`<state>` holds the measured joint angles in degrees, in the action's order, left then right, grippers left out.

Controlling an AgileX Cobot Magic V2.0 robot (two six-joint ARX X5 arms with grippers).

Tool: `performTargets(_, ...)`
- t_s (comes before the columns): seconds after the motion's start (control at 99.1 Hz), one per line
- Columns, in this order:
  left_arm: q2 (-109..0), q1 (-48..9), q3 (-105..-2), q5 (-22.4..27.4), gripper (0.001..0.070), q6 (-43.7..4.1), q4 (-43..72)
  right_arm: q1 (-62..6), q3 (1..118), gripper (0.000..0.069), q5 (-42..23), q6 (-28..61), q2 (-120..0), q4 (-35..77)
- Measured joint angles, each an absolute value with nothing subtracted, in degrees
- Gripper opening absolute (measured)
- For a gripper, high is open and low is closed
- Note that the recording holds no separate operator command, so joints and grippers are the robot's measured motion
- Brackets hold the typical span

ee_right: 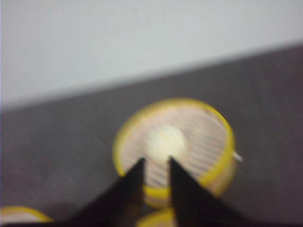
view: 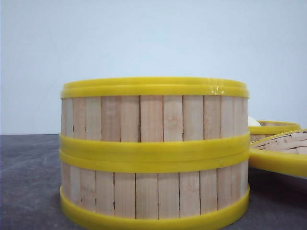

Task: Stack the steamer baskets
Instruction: 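Move the right gripper to the rim of another bun basket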

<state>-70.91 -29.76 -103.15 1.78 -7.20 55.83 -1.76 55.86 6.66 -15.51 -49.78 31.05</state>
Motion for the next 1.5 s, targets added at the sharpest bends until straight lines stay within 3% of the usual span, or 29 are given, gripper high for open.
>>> performTargets(0.071,-66.8,-29.8,-103.2,-0.3,0.0557,-7.0,56.0,-0.4,67.1,0.0331,6.7,-12.6,-61.5,39.4)
performTargets(0.171,-61.9,-29.8,-103.2,-3.8,0.0557,-6.3,58.0,0.6,80.4,0.0381,6.0,-10.3,-75.9,49.0)
performTargets(0.353,-56.8,-29.8,-103.2,-9.1,0.0557,-3.7,62.1,1.0,94.8,0.0259,5.9,-9.4,-94.5,56.0)
performTargets(0.565,-55.0,-29.8,-103.2,-10.8,0.0557,-3.1,65.2,1.0,96.2,0.0141,4.4,-9.6,-106.1,59.5)
performTargets(1.503,-58.5,-29.8,-103.2,-12.3,0.0557,-1.5,67.1,1.2,96.8,0.0131,1.9,-10.7,-116.9,58.7)
